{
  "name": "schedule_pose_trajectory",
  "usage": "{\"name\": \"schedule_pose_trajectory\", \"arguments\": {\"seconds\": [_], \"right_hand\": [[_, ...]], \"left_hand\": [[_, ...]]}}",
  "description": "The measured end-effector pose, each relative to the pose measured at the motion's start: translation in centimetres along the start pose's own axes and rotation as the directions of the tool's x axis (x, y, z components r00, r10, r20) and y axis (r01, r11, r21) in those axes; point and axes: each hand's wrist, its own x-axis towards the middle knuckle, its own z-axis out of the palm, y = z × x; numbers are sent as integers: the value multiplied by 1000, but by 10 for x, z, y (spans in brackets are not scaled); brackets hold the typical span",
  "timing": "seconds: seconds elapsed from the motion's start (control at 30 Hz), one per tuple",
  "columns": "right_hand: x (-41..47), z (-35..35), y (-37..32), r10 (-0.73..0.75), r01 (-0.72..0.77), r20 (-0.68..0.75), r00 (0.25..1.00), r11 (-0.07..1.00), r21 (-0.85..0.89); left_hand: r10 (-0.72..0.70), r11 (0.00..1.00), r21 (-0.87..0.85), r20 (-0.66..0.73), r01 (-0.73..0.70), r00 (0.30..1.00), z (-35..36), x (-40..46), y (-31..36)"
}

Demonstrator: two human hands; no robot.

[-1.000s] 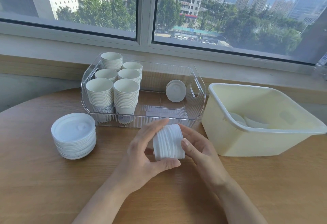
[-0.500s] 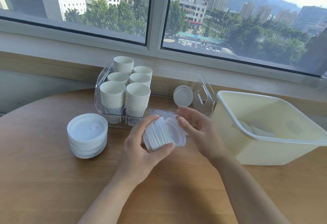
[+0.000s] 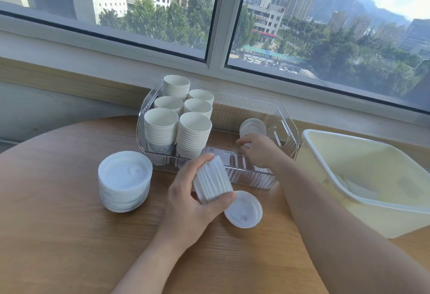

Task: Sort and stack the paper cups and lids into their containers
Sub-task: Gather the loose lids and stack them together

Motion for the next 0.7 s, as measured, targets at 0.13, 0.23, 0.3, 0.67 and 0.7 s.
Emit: {"name": "schedule_pose_trajectory", "arguments": {"seconds": [0.13,0.23,0.3,0.67,0.7], "right_hand": [[9,9,1,70,-62,80,994,993,-97],[8,9,2,76,-67,71,995,991,-116],[5,7,3,73,-69,55,996,994,-82],[4,7,4,-5,5,75,997,1000,-2],[5,9,4,-9,10,87,996,1000,-9]], "left_hand": [[3,1000,4,2,-3,1000,0,0,-1],[0,1000,7,1,0,1000,0,-1,-1],[4,1000,15,1,-4,1000,0,-1,-1],[-1,1000,3,23,1,1000,-2,-3,4],[-1,1000,2,20,1,1000,-2,-2,4]]}}
